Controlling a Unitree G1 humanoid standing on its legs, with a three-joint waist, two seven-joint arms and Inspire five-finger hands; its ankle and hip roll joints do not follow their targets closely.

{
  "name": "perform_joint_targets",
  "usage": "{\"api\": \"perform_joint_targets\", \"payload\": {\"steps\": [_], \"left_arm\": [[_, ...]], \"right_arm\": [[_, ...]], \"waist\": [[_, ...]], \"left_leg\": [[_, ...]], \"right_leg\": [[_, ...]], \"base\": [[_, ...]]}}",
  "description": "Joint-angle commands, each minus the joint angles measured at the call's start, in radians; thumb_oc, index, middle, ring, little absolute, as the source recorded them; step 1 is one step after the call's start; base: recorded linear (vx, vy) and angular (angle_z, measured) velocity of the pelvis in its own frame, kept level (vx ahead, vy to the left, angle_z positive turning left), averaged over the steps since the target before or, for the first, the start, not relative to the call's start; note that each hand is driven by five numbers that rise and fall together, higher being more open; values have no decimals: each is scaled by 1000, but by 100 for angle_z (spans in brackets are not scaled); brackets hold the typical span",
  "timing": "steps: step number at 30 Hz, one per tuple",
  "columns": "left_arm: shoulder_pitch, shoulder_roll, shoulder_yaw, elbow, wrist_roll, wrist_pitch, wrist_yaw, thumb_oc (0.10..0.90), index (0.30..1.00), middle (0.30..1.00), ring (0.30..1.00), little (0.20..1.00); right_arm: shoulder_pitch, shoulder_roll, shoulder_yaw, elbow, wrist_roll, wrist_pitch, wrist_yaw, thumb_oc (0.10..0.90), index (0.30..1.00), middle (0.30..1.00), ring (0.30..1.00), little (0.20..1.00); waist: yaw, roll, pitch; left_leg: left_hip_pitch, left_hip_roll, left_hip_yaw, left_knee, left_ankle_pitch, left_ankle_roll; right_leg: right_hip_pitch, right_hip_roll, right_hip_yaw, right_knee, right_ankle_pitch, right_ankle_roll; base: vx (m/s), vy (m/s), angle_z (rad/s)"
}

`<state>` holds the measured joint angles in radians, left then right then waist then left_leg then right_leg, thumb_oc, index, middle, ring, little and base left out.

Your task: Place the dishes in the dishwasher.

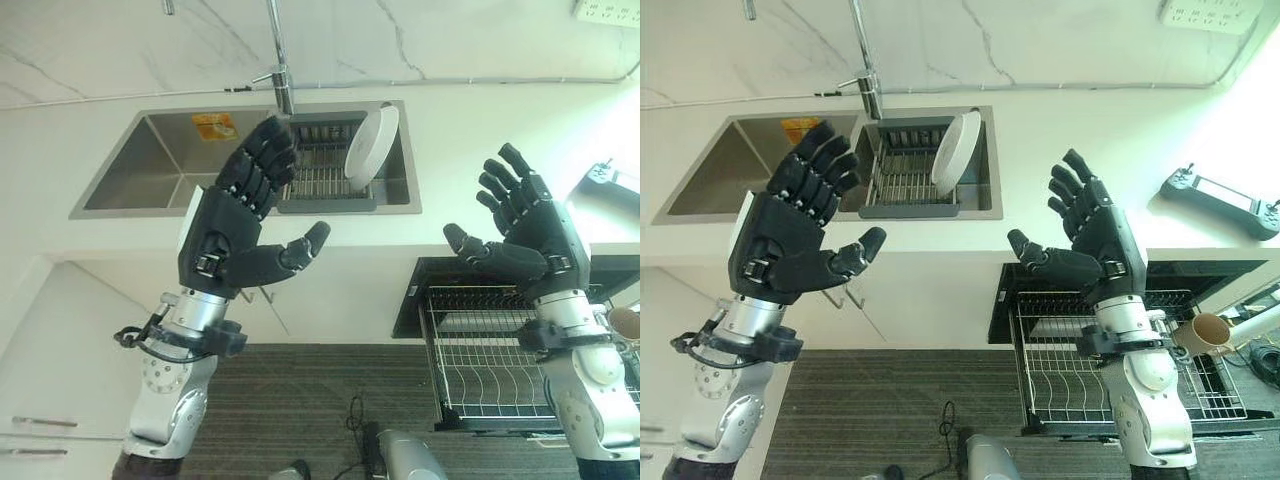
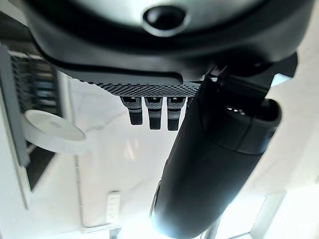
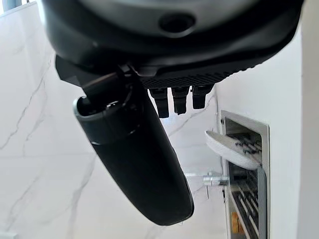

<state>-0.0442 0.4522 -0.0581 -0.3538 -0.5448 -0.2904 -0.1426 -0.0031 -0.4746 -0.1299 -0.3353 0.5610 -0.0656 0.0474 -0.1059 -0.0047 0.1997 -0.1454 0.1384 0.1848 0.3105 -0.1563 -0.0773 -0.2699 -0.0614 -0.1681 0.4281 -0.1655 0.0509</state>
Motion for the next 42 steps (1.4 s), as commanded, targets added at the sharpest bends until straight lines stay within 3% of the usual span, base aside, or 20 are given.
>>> {"api": "perform_joint_targets", "payload": {"steps": [1, 6, 9, 11, 14, 15, 16, 18, 19, 23, 25, 28, 31, 33, 34, 35, 38, 40, 41, 42], "left_arm": [[-55, 7, 27, -57, 11, -159, 35, 800, 900, 900, 900, 900], [-60, 11, 41, -48, 25, -143, 31, 800, 900, 900, 900, 900], [-81, 11, 39, -33, 36, -105, 21, 800, 900, 900, 900, 900], [-86, 17, 31, -30, 42, -91, 18, 800, 900, 900, 900, 900], [-89, 15, 14, -21, 66, -83, 12, 800, 900, 900, 900, 900], [-91, 16, 14, -20, 70, -76, 14, 800, 900, 900, 900, 900], [-102, 23, 14, -14, 76, -68, 31, 800, 900, 900, 900, 900], [-103, 26, 16, -13, 76, -67, 35, 800, 900, 900, 900, 900], [-94, 36, 27, -16, 75, -71, 36, 800, 900, 900, 900, 900], [-72, 42, 40, -29, 74, -73, 21, 800, 900, 900, 900, 900], [-65, 41, 36, -39, 45, -63, 24, 800, 900, 900, 900, 900], [-48, 35, 39, -55, 37, -55, 24, 800, 900, 900, 900, 900], [-33, 31, 38, -59, 46, -62, 36, 800, 900, 900, 900, 900], [-29, 31, 39, -57, 43, -67, 37, 800, 900, 900, 900, 900], [-11, 26, 44, -53, 37, -80, 34, 800, 900, 900, 900, 900], [-3, 18, 44, -53, 41, -83, 31, 800, 900, 900, 900, 900], [-5, -3, 29, -42, 51, -92, 13, 800, 900, 900, 900, 900], [-15, 7, 10, -46, 48, -110, 17, 800, 900, 900, 900, 900], [-29, 26, 0, -41, 28, -126, 26, 800, 900, 900, 900, 900], [-73, 17, -39, -10, 58, -142, 29, 800, 900, 900, 900, 900]], "right_arm": [[-85, -26, -60, -42, 106, -117, -12, 800, 900, 900, 900, 900], [-59, 2, -77, -60, 117, -131, -7, 800, 900, 900, 900, 900], [-63, 46, -60, -56, 107, -149, -45, 800, 900, 900, 900, 900], [-58, 53, -52, -60, 109, -148, -63, 800, 900, 900, 900, 900], [-35, 68, -33, -65, 97, -154, -57, 800, 900, 900, 900, 900], [-31, 71, -29, -66, 91, -149, -52, 800, 900, 900, 900, 900], [-30, 81, -20, -63, 99, -141, -34, 800, 900, 900, 900, 900], [-32, 84, -21, -58, 101, -140, -26, 800, 900, 900, 900, 900], [-38, 95, -25, -48, 114, -138, -9, 800, 900, 900, 900, 900], [-39, 85, -35, -51, 120, -130, -13, 800, 900, 900, 900, 900], [-50, 69, -24, -57, 130, -115, -50, 800, 900, 900, 900, 900], [-55, 62, -22, -63, 138, -94, -57, 800, 900, 900, 900, 900], [-57, 44, -19, -67, 167, -74, -54, 800, 900, 900, 900, 900], [-55, 37, -19, -65, 172, -71, -49, 800, 900, 900, 900, 900], [-49, 26, -21, -59, 171, -74, -35, 800, 900, 900, 900, 900], [-46, 25, -21, -60, 174, -75, -31, 800, 900, 900, 900, 900], [-54, 31, -22, -59, 155, -77, -39, 800, 900, 900, 900, 900], [-67, 32, -17, -58, 133, -87, -53, 800, 900, 900, 900, 900], [-72, 8, -12, -52, 137, -107, -56, 800, 900, 900, 900, 900], [-102, -15, 21, -32, 126, -131, -101, 800, 900, 900, 900, 900]], "waist": [[2, 19, -73], [5, 18, -84], [25, 11, -74], [28, 16, -71], [22, 22, -57], [21, 17, -53], [21, -10, -43], [21, -20, -43], [15, -41, -39], [22, -40, -48], [18, -34, -76], [11, -25, -88], [6, -17, -92], [5, -18, -95], [12, -25, -95], [16, -25, -90], [25, -23, -70], [24, 8, -56], [28, 6, -43], [31, 3, -41]], "left_leg": [[-2, 6, -26, -10, 27, 5], [9, -22, -40, -10, -3, 18], [30, -63, -54, -10, -26, 54], [37, -67, -53, -10, -30, 69], [46, -60, -54, -10, -30, 88], [50, -59, -49, -10, -31, 88], [58, -64, -26, -10, -35, 79], [62, -68, -12, -10, -41, 76], [89, -76, 19, -10, -77, 77], [108, -63, 30, -10, -91, 77], [136, -25, 40, -10, -93, 55], [167, 8, 47, -10, -76, 33], [205, 51, 69, -10, 49, -7], [222, 53, 81, -10, 92, -16], [240, 32, 78, 2, 175, -30], [217, 27, 62, 40, 191, -32], [137, 3, 55, -10, 153, -10], [19, 38, 55, -10, 86, -14], [-15, 50, 48, -10, 120, -16], [-49, 37, 13, -10, 108, -17]], "right_leg": [[69, -53, 69, -128, 58, 26], [83, -92, 46, -128, 70, 57], [114, -130, 29, -128, 104, 84], [143, -118, 22, -128, 118, 79], [179, -70, 13, -122, 200, 67], [174, -71, 10, -125, 211, 66], [124, -113, -4, -128, 182, 67], [96, -133, -3, -128, 172, 72], [11, -175, 25, -128, 229, 98], [10, -180, 17, -128, 191, 104], [18, -158, 7, -128, 151, 95], [31, -130, 9, -128, 136, 73], [49, -96, 10, -128, 114, 32], [54, -89, 13, -128, 104, 20], [71, -78, 29, -128, 84, -5], [81, -71, 36, -128, 78, -14], [102, -76, 42, -128, 71, 0], [105, -78, 14, -128, 66, 27], [116, -96, 8, -128, 64, 31], [127, -102, 20, -128, 48, 40]], "base": [[54, 396, 9], [92, 323, -33], [194, 449, 16], [191, 296, 1], [173, 143, -2], [178, -70, -13], [145, -102, -18], [168, -181, -75], [263, -301, -106], [248, -318, -27], [357, -511, 28], [219, -316, 21], [190, -300, 3], [168, -191, -5], [198, -181, -15], [188, -150, -5], [66, 89, -10], [-2, 259, 8], [-2, 345, 21], [22, 346, 9]]}}
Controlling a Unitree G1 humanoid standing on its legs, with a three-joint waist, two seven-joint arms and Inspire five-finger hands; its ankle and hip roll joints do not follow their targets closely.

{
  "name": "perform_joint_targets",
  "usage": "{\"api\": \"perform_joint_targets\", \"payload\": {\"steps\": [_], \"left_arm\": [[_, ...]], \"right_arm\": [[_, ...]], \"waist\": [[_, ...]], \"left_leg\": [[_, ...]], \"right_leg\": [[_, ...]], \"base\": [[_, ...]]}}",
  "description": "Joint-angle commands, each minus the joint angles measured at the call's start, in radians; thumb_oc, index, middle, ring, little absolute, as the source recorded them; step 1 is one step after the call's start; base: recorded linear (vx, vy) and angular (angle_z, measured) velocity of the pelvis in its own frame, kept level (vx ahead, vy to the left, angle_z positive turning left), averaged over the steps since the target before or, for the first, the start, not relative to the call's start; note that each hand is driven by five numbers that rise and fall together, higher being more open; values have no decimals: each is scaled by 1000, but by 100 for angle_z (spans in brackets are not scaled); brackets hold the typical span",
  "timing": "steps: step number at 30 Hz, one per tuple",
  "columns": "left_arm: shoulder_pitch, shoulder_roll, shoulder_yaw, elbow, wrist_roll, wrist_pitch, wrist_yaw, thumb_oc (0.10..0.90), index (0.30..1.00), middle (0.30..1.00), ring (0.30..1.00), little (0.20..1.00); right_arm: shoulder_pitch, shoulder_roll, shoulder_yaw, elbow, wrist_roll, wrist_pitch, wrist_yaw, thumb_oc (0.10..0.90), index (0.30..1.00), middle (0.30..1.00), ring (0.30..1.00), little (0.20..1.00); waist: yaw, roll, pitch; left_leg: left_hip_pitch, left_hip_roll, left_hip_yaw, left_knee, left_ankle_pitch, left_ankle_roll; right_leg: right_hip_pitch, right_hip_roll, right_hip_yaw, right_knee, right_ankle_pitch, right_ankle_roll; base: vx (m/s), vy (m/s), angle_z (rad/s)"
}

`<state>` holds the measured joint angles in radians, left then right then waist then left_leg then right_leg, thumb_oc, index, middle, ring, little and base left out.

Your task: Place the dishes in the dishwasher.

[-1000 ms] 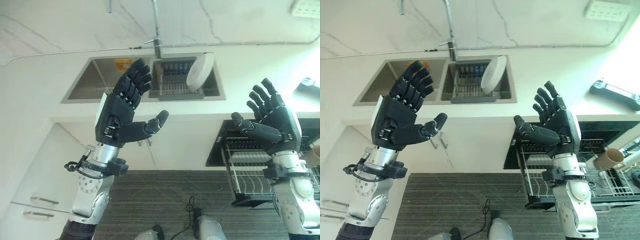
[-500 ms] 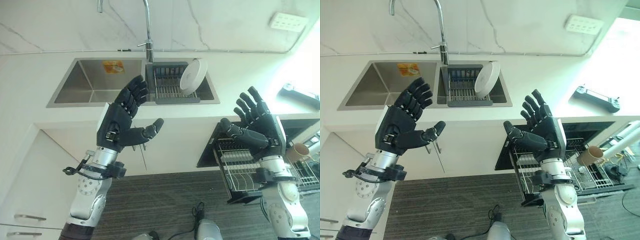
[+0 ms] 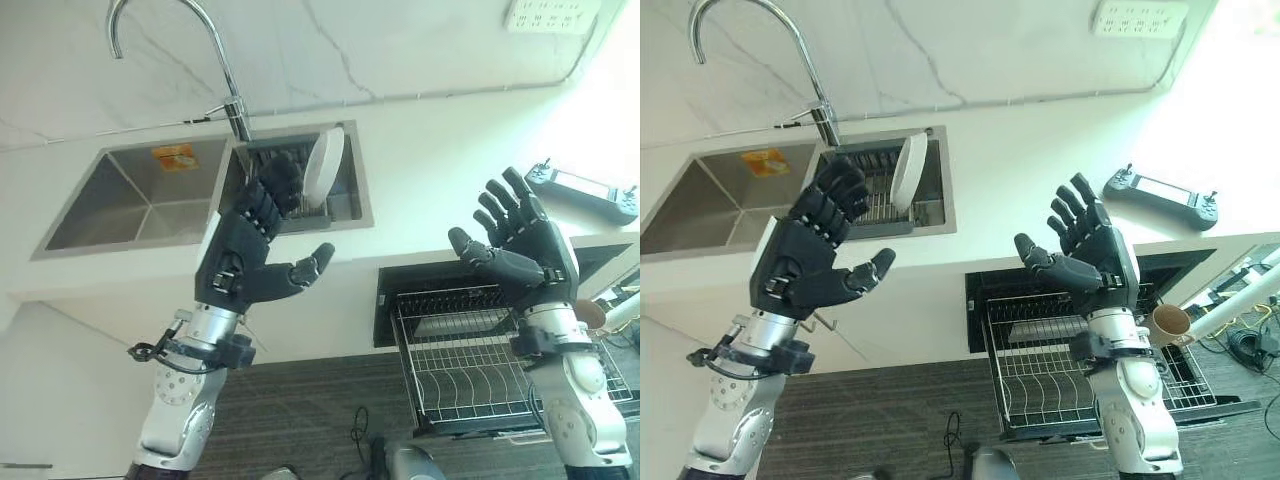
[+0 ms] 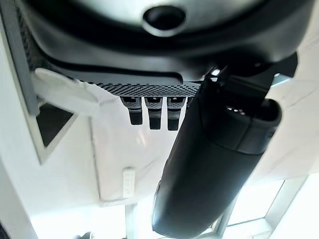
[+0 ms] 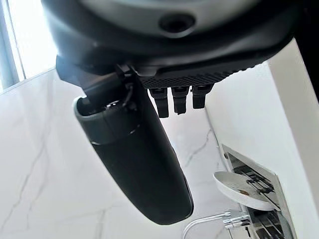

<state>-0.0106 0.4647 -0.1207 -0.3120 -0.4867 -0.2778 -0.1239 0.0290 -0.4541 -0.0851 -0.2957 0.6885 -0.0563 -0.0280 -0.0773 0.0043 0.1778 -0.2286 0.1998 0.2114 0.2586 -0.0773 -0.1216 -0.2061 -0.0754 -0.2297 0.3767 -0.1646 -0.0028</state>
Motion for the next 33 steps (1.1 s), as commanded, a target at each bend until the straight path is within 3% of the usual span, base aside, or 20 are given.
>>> {"api": "perform_joint_targets", "payload": {"steps": [1, 6, 10, 18, 24, 33], "left_arm": [[-126, 16, 14, -40, 4, -161, 22, 800, 900, 900, 900, 900], [-156, 23, 43, -63, -3, -128, 18, 800, 900, 900, 900, 900], [-193, 16, 38, -38, -30, -89, 33, 800, 900, 900, 900, 900], [-170, 24, 37, -72, -15, -98, 27, 800, 900, 900, 900, 900], [-182, 51, 27, -89, 4, -124, 51, 800, 900, 900, 900, 900], [-198, 57, 11, -30, -15, -107, 73, 800, 900, 900, 900, 900]], "right_arm": [[-139, -44, -28, -62, 14, -137, -25, 800, 900, 900, 900, 900], [-73, 7, -72, -92, 19, -148, 56, 800, 900, 900, 900, 900], [-91, 21, -66, -80, 13, -144, 43, 800, 900, 900, 900, 900], [-101, 25, -57, -89, 6, -124, -3, 800, 900, 900, 900, 900], [-147, -3, -30, -66, 42, -114, -18, 800, 900, 900, 900, 900], [-308, -70, -34, 139, 65, -123, -130, 800, 900, 900, 900, 900]], "waist": [[-4, -4, -28], [-23, -4, -39], [-19, -15, -49], [21, -30, -57], [56, -40, -69], [108, -51, -93]], "left_leg": [[42, -27, -10, 41, 4, 31], [81, -29, 19, 41, -34, 50], [83, -39, 16, 41, -64, 65], [72, -52, 13, 41, -84, 86], [63, -49, 2, 41, -82, 80], [66, -45, -30, 41, -83, 66]], "right_leg": [[59, -97, 80, -77, 51, 106], [69, -142, 46, -77, 75, 147], [64, -162, 36, -77, 88, 159], [65, -181, 20, -77, 89, 159], [82, -182, 2, -77, 73, 166], [117, -176, -31, -77, 40, 162]], "base": [[25, 332, -12], [62, 194, -24], [30, 98, -8], [10, 14, 9], [9, -29, 2], [30, -31, 7]]}}
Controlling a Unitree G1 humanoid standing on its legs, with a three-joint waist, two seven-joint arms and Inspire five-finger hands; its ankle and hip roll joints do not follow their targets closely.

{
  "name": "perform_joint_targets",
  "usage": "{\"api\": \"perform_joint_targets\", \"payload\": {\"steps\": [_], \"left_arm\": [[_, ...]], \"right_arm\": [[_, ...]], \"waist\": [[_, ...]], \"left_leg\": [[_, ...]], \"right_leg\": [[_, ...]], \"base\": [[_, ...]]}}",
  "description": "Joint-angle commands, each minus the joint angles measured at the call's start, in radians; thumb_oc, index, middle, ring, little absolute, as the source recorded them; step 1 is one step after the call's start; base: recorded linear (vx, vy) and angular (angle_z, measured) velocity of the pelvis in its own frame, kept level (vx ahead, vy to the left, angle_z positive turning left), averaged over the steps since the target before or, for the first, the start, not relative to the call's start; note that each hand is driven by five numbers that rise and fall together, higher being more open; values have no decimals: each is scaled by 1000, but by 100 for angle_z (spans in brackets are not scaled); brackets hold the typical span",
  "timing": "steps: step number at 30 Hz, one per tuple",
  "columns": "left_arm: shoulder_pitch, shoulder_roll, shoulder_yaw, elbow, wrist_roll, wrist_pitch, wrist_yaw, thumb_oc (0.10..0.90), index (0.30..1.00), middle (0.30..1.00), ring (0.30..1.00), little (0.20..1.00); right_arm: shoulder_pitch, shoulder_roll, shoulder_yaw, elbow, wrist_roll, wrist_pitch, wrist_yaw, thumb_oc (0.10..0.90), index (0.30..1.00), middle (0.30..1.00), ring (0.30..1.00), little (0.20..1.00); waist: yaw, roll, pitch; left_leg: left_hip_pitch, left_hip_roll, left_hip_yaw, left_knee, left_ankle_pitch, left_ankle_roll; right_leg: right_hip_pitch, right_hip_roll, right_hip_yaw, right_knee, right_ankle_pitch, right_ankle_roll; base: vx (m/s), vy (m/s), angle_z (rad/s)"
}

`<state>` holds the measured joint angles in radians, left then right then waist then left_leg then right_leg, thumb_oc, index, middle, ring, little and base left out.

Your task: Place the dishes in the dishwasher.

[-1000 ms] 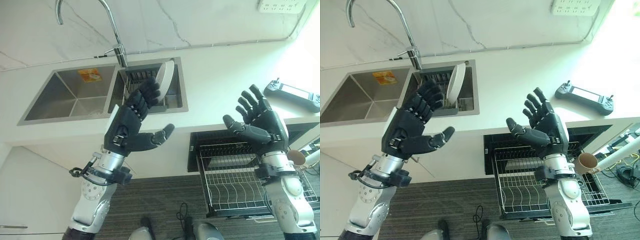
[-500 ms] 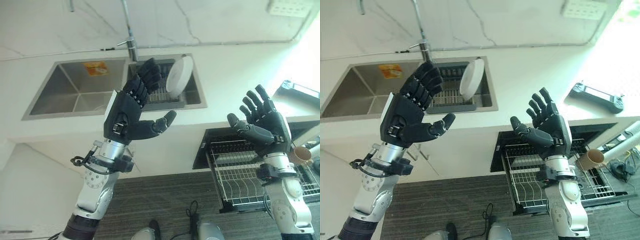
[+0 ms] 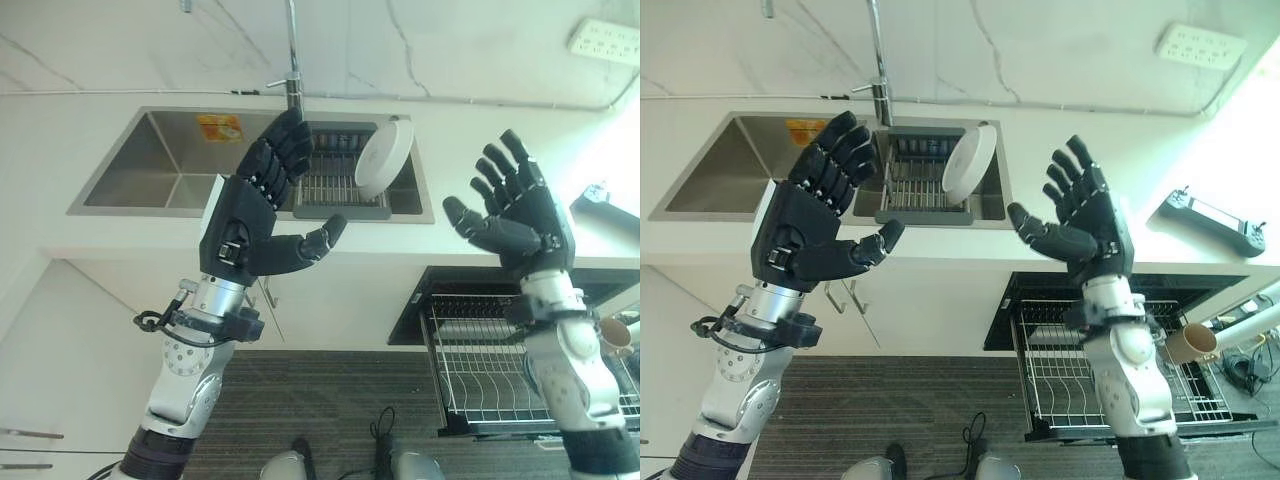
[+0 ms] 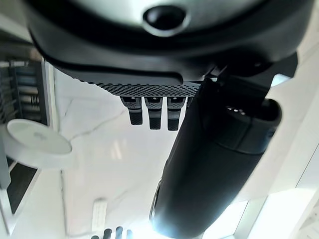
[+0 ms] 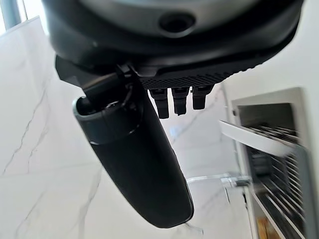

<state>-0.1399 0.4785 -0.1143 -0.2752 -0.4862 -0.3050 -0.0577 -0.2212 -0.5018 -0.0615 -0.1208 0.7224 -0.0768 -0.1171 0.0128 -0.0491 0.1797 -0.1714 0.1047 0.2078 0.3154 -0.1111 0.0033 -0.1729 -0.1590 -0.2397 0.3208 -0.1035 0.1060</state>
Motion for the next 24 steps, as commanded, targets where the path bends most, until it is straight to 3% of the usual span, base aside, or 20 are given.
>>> {"api": "perform_joint_targets", "payload": {"steps": [1, 4, 8, 24], "left_arm": [[-67, 45, 7, -65, -19, -79, 4, 800, 900, 900, 900, 900], [-70, 49, 8, -57, -31, -74, -5, 800, 900, 900, 900, 900], [-85, 56, 6, -41, -54, -66, -20, 800, 900, 900, 900, 900], [-121, 100, -37, 13, -116, -50, -45, 800, 900, 900, 900, 900]], "right_arm": [[-72, -27, -61, -15, 42, -99, -47, 800, 900, 900, 900, 900], [-112, -35, -63, 45, 56, -99, -62, 800, 900, 900, 900, 900], [-185, -68, -69, 138, 170, -80, -64, 800, 900, 900, 900, 900], [-432, -246, -31, 574, 375, 106, 35, 800, 900, 900, 900, 900]], "waist": [[22, 2, -98], [33, 2, -104], [49, 0, -114], [96, -1, -144]], "left_leg": [[10, 50, -30, -15, -50, -59], [12, 50, -39, -15, -50, -62], [16, 47, -52, -15, -52, -68], [36, 38, -87, -15, -57, -85]], "right_leg": [[87, -92, -24, -21, -23, 52], [96, -92, -34, -21, -29, 48], [110, -91, -47, -21, -38, 42], [145, -82, -86, -21, -55, 24]], "base": [[30, -11, 11], [26, -11, 14], [36, -8, 4], [9, 1, 9]]}}
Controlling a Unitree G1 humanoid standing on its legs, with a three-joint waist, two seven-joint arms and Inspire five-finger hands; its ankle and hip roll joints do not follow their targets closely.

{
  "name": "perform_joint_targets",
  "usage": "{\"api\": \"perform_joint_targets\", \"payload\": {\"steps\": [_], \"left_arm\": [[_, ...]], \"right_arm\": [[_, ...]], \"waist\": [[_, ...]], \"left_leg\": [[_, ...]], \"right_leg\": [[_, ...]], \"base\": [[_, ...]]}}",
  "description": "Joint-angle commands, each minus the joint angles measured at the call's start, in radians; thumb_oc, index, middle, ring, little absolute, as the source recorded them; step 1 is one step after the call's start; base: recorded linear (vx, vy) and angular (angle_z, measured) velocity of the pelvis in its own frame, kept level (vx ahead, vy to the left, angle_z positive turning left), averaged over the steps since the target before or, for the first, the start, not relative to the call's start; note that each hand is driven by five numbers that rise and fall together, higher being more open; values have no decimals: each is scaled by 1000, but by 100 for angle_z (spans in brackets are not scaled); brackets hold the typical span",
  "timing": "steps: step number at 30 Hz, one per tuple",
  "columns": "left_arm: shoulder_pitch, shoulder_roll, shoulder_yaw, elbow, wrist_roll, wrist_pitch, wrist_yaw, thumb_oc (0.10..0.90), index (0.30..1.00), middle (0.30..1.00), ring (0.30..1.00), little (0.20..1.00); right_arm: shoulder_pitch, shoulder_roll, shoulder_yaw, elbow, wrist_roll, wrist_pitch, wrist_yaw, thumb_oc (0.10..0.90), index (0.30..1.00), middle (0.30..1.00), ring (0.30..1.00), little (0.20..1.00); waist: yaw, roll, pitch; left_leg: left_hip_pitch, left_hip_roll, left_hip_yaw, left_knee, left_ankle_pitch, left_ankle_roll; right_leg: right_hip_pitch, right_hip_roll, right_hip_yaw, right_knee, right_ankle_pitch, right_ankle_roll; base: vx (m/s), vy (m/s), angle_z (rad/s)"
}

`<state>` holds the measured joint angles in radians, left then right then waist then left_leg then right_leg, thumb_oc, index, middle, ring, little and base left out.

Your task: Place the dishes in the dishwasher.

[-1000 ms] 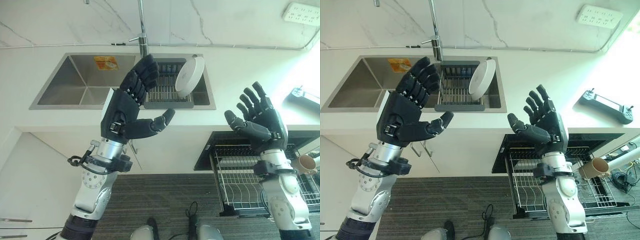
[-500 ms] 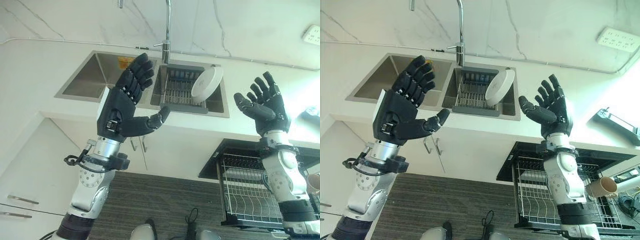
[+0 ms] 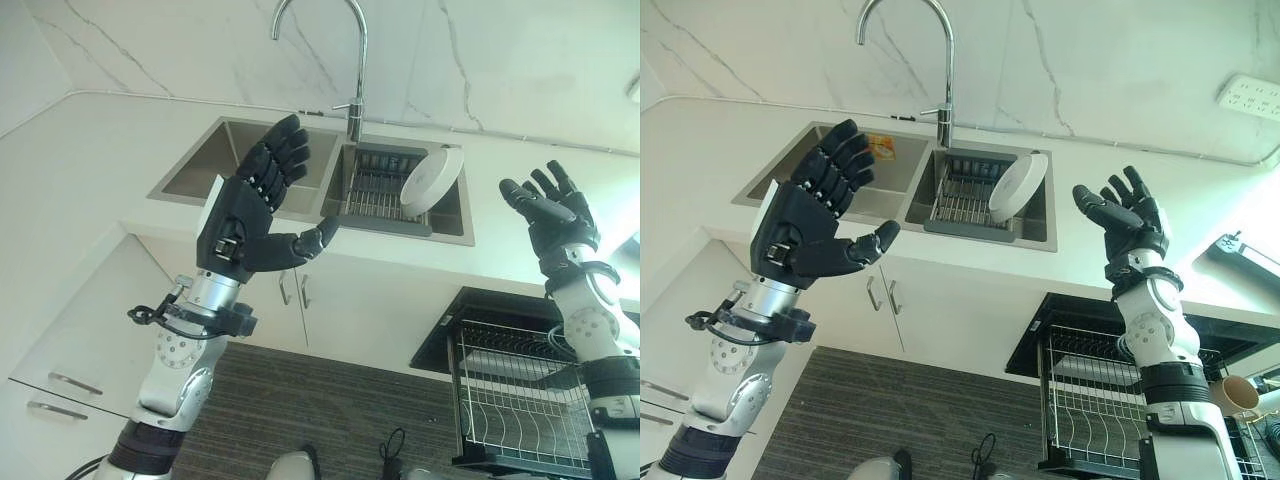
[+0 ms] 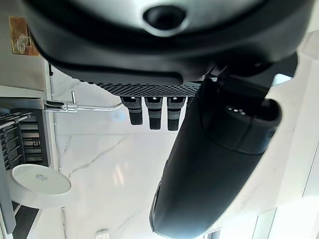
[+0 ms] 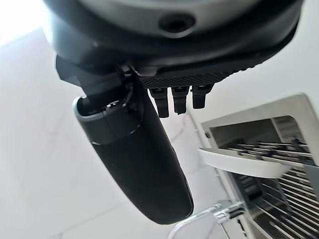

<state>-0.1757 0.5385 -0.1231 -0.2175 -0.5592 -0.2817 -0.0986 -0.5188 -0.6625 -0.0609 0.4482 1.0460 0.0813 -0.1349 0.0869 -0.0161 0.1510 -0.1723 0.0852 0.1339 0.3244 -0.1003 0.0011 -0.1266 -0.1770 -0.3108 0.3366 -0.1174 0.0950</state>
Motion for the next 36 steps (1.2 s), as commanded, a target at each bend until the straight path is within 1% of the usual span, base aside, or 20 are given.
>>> {"api": "perform_joint_targets", "payload": {"steps": [1, 2, 5, 8, 12, 16, 21, 27, 36], "left_arm": [[-87, 43, -30, -42, -46, -73, -6, 800, 900, 900, 900, 900], [-88, 44, -32, -39, -48, -74, -7, 800, 900, 900, 900, 900], [-94, 54, -39, -36, -63, -73, -12, 800, 900, 900, 900, 900], [-96, 61, -49, -35, -69, -73, -17, 800, 900, 900, 900, 900], [-97, 80, -56, -28, -86, -77, -26, 800, 900, 900, 900, 900], [-92, 93, -58, -29, -98, -79, -32, 800, 900, 900, 900, 900], [-91, 105, -54, -30, -106, -76, -31, 800, 900, 900, 900, 900], [-84, 117, -53, -32, -115, -74, -35, 800, 900, 900, 900, 900], [-81, 136, -53, -31, -125, -74, -37, 800, 900, 900, 900, 900]], "right_arm": [[-142, -92, -27, 30, 61, -42, 66, 800, 900, 900, 900, 900], [-151, -99, -23, 47, 71, -33, 73, 800, 900, 900, 900, 900], [-191, -121, -3, 125, 106, 30, 103, 800, 900, 900, 900, 900], [-216, -129, 17, 184, 169, 89, 151, 800, 900, 900, 900, 900], [-254, -144, 33, 253, 214, 119, 182, 800, 900, 900, 900, 900], [-302, -151, 51, 310, 229, 136, 194, 800, 900, 900, 900, 900], [-342, -154, 72, 340, 235, 150, 193, 800, 900, 900, 900, 900], [-368, -151, 81, 367, 261, 135, 192, 800, 900, 900, 900, 900], [-396, -149, 92, 419, 261, 131, 168, 800, 900, 900, 900, 900]], "waist": [[24, -34, -116], [24, -34, -116], [32, -35, -118], [40, -35, -120], [48, -34, -122], [57, -28, -124], [61, -23, -123], [69, -17, -121], [77, -7, -110]], "left_leg": [[38, 57, -15, -24, -68, -84], [39, 57, -16, -24, -68, -84], [42, 56, -20, -24, -67, -87], [44, 55, -24, -24, -66, -88], [48, 53, -29, -24, -66, -90], [53, 50, -35, -24, -66, -92], [57, 48, -37, -24, -64, -93], [63, 43, -41, -24, -65, -92], [62, 43, -45, -24, -60, -93]], "right_leg": [[100, -63, -17, -37, -42, 34], [101, -63, -18, -37, -42, 34], [106, -61, -24, -37, -45, 30], [111, -60, -31, -37, -48, 27], [119, -58, -37, -37, -51, 23], [125, -58, -45, -37, -52, 20], [131, -60, -49, -37, -54, 18], [143, -61, -59, -37, -57, 16], [149, -62, -66, -37, -58, 16]], "base": [[-3, 0, 4], [-4, -2, 3], [0, 0, 0], [1, -8, 7], [10, -12, 6], [17, 1, 10], [8, 4, 3], [31, 3, 4], [6, -1, 1]]}}
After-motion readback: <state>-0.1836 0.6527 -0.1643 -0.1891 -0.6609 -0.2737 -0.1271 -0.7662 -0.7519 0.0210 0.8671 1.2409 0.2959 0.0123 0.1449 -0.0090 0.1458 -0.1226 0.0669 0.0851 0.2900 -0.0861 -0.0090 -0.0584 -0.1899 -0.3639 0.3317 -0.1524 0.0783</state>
